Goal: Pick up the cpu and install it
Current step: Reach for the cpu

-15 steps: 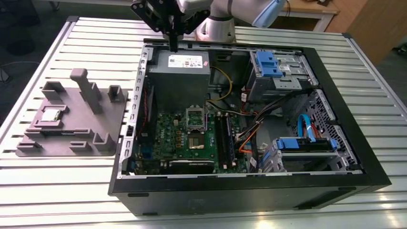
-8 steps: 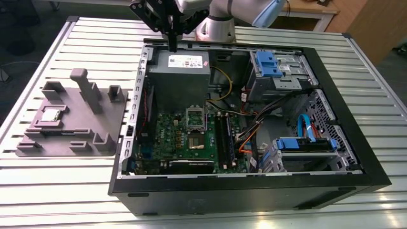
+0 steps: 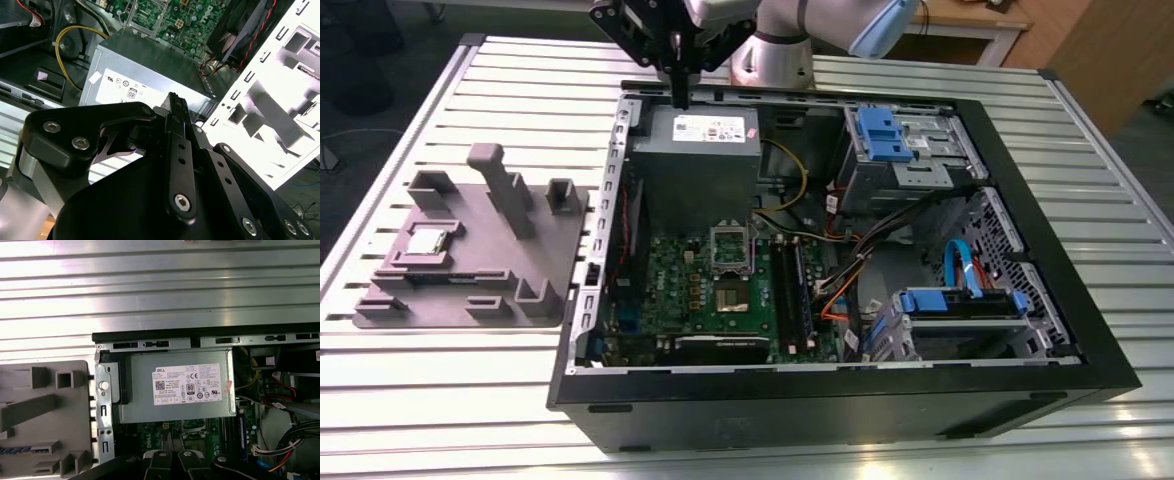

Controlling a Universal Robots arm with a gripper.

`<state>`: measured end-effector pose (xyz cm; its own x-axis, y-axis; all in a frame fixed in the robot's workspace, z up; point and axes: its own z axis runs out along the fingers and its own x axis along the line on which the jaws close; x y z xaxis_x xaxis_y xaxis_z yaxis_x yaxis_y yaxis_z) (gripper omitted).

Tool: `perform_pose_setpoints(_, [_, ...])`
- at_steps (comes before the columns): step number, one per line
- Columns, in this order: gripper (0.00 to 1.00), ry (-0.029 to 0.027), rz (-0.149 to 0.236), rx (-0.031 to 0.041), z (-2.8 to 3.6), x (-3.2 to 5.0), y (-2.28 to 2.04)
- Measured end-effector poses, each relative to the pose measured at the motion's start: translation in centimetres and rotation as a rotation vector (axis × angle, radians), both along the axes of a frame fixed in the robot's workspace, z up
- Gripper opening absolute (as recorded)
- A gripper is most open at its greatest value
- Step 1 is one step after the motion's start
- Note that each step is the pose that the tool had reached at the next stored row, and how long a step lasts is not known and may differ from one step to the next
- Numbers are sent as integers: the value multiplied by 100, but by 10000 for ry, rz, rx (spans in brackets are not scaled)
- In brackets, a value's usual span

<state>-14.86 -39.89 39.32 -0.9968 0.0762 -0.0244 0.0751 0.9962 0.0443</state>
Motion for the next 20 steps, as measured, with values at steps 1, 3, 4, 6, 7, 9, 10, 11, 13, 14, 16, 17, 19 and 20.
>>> perform_pose_setpoints(1, [10,1,0,0,0,-3,0])
perform_pose_setpoints(3, [10,0,-1,1,0,-9,0])
perform_pose_setpoints(4, [10,0,0,0,0,-12,0])
perform_pose_setpoints(6, [10,0,0,-1,0,-17,0])
perform_pose_setpoints(7, [10,0,0,1,0,-20,0])
perform_pose_setpoints(9, [10,0,1,0,0,-23,0])
perform_pose_setpoints(10, [10,0,0,0,0,-25,0])
perform_pose_setpoints(11, [10,0,0,1,0,-26,0])
perform_pose_setpoints(13, [10,0,-1,0,0,-29,0])
perform_pose_setpoints(14, [10,0,-1,1,0,-32,0])
perform_pose_setpoints(16, [10,0,-1,1,0,-38,0])
perform_pose_setpoints(17, [10,0,-1,0,0,-41,0])
perform_pose_setpoints(19, [10,0,0,0,0,-46,0])
perform_pose_setpoints(20, [10,0,0,0,0,-48,0])
